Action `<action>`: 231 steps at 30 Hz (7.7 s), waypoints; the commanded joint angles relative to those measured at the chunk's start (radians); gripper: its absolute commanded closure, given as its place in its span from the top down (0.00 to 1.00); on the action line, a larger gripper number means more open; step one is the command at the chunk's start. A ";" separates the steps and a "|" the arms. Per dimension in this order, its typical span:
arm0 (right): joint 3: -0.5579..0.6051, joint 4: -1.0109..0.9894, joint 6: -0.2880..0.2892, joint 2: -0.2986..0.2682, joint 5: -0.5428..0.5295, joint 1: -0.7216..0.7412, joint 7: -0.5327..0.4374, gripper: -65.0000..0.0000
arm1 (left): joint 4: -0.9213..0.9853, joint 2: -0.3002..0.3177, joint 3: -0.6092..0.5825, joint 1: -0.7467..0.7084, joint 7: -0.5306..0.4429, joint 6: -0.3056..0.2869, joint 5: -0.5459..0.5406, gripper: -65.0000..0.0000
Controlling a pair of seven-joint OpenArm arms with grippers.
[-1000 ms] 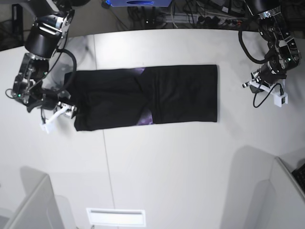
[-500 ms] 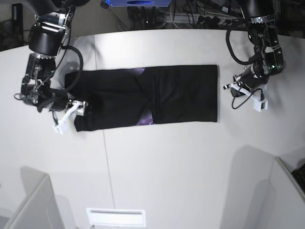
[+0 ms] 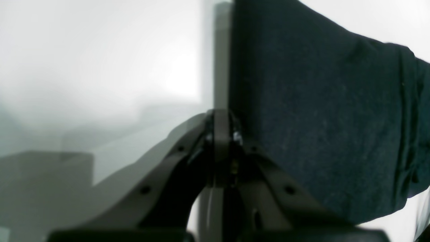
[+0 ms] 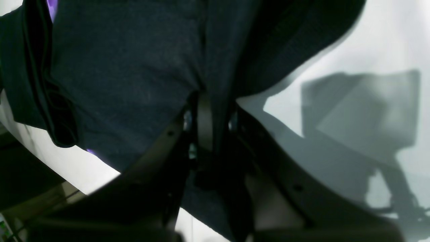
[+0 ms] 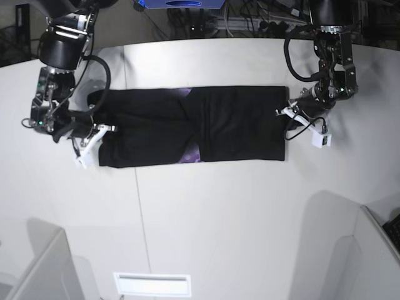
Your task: Fold the T-shirt properly
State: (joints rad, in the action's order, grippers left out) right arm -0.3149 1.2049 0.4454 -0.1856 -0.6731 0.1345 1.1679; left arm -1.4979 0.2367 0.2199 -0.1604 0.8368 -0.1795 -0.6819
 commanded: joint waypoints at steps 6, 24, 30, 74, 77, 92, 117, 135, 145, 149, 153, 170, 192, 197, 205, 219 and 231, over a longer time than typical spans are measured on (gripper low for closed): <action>0.105 0.174 -0.013 -0.001 0.230 -0.016 -0.013 0.00 | -0.002 0.005 -0.055 -0.001 0.049 0.013 0.031 0.00; 0.287 0.594 -0.013 0.183 0.613 -0.045 0.011 0.00 | -0.004 0.005 -0.110 0.065 0.057 0.015 0.031 0.00; 0.297 0.637 -0.013 0.251 0.614 -0.045 0.014 0.00 | -0.004 0.008 -0.109 0.066 0.059 0.015 0.031 0.00; 0.801 0.683 -0.122 0.324 0.611 -0.068 -0.119 0.00 | 0.001 0.031 -0.110 0.100 0.059 0.010 0.213 0.00; 0.830 0.665 -0.122 0.326 0.611 -0.068 -0.119 0.00 | 0.007 0.031 -0.129 0.121 0.059 0.010 0.215 0.00; 0.894 0.560 -0.136 0.331 0.550 -0.057 -0.200 0.00 | 0.009 0.033 -0.176 0.144 0.059 0.010 0.216 0.00; 0.888 0.404 -0.302 0.326 0.307 0.032 -0.243 0.00 | -0.007 0.037 -0.139 0.138 0.103 0.010 0.207 0.00; 0.888 0.316 -0.302 0.326 0.304 0.041 -0.293 0.00 | -0.189 0.028 0.287 -0.071 0.135 -0.185 0.204 0.00; 0.894 0.347 -0.302 0.328 0.303 0.052 -0.285 0.00 | -0.191 0.028 0.421 -0.120 0.135 -0.228 0.204 0.00; 0.894 0.329 -0.302 0.328 0.303 0.060 -0.289 0.00 | -0.191 0.030 0.425 -0.118 0.135 -0.228 0.204 0.00; 0.894 0.316 -0.302 0.328 0.303 0.061 -0.288 0.00 | -0.191 0.030 0.425 -0.117 0.135 -0.228 0.204 0.00; 0.894 0.315 -0.302 0.328 0.303 0.057 -0.279 0.00 | -0.191 0.034 0.425 -0.120 0.135 -0.228 0.204 0.00; 0.908 0.315 -0.302 0.329 0.132 0.061 -0.222 0.54 | -0.191 0.036 0.427 -0.112 0.135 -0.228 0.204 0.00; 1.028 0.315 -0.302 0.331 0.131 0.058 -0.248 0.54 | -0.191 0.036 0.427 -0.112 0.135 -0.228 0.204 0.00; 1.166 0.381 -0.302 0.329 0.134 0.064 -0.291 0.54 | -0.211 0.033 0.482 -0.115 0.135 -0.228 0.204 0.00; 0.799 0.479 -0.302 0.219 0.140 0.041 -0.297 0.19 | -0.275 0.019 0.510 -0.147 0.135 -0.228 0.204 0.00; 0.534 0.481 -0.302 0.162 0.135 -0.085 -0.372 0.00 | -0.367 -0.064 0.513 -0.113 0.253 -0.317 -0.057 0.00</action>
State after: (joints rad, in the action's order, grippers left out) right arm 0.2260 1.6653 0.1349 -0.0212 -0.5240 0.0322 0.8154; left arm -1.8431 0.1604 0.7280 -0.2836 1.1198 -0.4961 -0.7116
